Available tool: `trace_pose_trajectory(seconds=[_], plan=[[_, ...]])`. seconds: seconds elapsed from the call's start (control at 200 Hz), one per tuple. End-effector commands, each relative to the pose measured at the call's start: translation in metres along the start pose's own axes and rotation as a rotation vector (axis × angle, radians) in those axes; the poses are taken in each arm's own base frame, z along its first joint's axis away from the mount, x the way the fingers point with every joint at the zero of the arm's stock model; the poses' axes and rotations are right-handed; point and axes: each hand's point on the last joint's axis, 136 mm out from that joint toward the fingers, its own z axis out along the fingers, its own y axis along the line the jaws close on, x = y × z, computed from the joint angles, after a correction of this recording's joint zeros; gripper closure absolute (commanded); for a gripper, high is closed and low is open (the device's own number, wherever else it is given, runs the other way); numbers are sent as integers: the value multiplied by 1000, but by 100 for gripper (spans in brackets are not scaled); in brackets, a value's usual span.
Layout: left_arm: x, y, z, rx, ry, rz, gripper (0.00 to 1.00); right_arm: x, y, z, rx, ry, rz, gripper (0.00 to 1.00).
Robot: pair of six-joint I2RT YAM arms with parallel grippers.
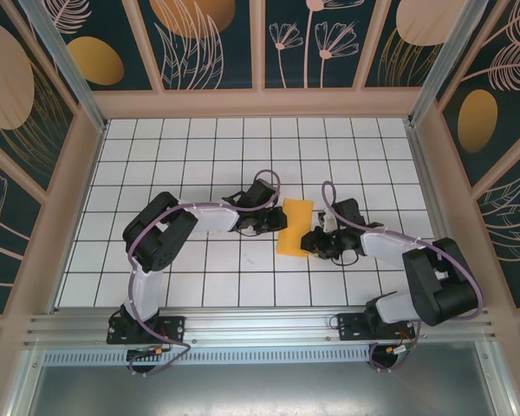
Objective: Fold a paper plane with a square sheet of paper (pick it up from the middle)
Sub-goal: Fold the square sheet of paper in half at the center of the table.
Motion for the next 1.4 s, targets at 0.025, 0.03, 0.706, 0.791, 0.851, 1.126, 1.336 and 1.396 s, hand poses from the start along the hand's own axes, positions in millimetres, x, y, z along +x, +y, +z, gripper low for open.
trace_pose_trajectory(seconds=[0.025,0.03,0.706,0.791,0.851,1.126,1.336,1.396], plan=[[4,1,4,-13,22,17,86,-36,20,-16,-63,-82,-41,73],[4,0,4,-12,24,17,86,-37,20,-16,-65,-82,-40,73],[4,-4,8,3,40,17,86,-73,11,-7,-40,-93,-42,73],[4,-4,8,3,39,17,86,-80,5,-5,-33,-91,-33,73],[4,-4,8,2,38,15,86,-81,-1,-1,-25,-86,-21,73],[4,-3,8,0,39,16,86,-76,-32,16,41,-51,33,73],[4,-3,6,-2,36,17,86,-94,-3,-3,1,-100,-23,73],[4,-3,6,-3,36,17,86,-103,4,-8,-14,-118,-36,73]])
